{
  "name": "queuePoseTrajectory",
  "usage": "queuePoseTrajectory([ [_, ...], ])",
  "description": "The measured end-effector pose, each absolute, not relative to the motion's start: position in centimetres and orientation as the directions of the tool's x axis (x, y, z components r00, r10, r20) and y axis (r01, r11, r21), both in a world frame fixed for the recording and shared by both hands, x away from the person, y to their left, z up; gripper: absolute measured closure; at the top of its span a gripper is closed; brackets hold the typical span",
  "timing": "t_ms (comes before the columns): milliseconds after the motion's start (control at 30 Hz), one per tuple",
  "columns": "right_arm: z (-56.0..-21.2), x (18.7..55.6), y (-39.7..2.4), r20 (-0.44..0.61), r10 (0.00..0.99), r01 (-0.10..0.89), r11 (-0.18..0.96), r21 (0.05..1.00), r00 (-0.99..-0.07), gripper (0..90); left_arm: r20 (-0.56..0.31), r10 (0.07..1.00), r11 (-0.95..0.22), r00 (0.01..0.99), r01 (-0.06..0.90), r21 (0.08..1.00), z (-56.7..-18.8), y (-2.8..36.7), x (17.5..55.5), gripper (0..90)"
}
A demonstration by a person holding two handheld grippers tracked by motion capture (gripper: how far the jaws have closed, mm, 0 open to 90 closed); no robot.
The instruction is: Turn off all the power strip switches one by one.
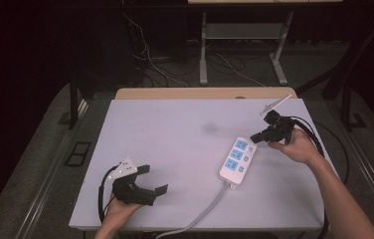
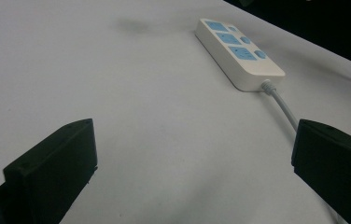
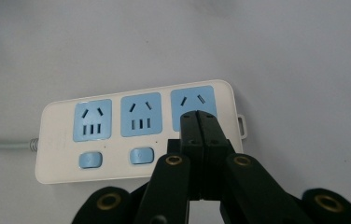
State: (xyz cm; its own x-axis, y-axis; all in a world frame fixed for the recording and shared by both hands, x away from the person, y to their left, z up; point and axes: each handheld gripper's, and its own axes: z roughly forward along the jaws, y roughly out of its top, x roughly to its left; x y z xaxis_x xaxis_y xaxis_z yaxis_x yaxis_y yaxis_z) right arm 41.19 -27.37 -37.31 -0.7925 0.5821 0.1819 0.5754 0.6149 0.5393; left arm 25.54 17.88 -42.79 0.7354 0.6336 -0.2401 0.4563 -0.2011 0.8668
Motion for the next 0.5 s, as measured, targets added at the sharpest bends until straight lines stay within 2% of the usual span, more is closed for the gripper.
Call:
queuePoseTrajectory([
  [500, -39.2, 41.9, -27.0, 0.199, 0.585, 0.593, 0.625, 0.507, -0.787, 90.0, -0.239, 0.635, -0.199, 0.735, 0.454, 0.869, -42.8, 18.0, 25.5, 0.0],
])
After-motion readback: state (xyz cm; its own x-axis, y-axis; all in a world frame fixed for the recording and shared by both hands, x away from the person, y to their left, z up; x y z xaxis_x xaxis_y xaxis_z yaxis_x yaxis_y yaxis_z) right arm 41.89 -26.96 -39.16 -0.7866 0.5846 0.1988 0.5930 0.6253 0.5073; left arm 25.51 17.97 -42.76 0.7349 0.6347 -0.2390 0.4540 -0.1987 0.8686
